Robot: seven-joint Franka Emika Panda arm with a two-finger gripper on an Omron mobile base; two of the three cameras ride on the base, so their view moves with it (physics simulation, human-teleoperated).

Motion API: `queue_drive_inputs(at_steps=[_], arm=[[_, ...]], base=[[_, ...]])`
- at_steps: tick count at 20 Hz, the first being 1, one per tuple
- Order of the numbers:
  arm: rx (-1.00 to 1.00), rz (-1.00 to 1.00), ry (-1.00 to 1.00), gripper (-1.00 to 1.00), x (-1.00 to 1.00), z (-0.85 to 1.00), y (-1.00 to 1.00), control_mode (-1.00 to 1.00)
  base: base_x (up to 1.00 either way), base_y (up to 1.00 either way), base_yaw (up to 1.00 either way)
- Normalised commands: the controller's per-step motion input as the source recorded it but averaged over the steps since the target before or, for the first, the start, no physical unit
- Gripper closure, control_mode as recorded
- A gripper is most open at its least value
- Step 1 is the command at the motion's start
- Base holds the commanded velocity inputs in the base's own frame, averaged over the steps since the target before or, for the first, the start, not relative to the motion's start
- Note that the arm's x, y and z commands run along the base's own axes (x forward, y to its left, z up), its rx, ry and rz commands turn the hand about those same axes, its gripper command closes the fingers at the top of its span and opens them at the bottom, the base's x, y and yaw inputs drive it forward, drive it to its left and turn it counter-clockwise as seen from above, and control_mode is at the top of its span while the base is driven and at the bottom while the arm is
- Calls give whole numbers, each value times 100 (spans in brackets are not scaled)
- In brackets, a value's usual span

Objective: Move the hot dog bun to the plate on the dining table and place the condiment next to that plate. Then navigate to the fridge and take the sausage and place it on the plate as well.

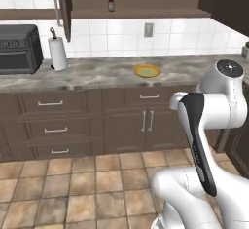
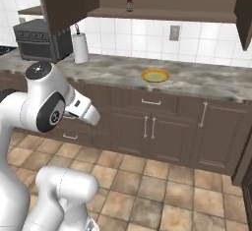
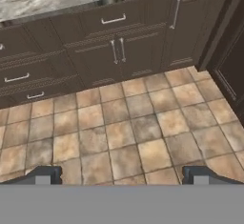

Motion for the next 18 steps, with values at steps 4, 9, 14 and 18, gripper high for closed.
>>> queue_drive_inputs(at_steps=[4, 9, 14, 18], arm=[[0, 0, 0, -100, 0, 0, 0, 100], [0, 0, 0, -100, 0, 0, 0, 100], [0, 0, 0, -100, 0, 0, 0, 100], [0, 0, 0, -100, 0, 0, 0, 100]], base=[[100, -38, 0], [100, -22, 0], [100, -4, -1], [100, 0, -13]])
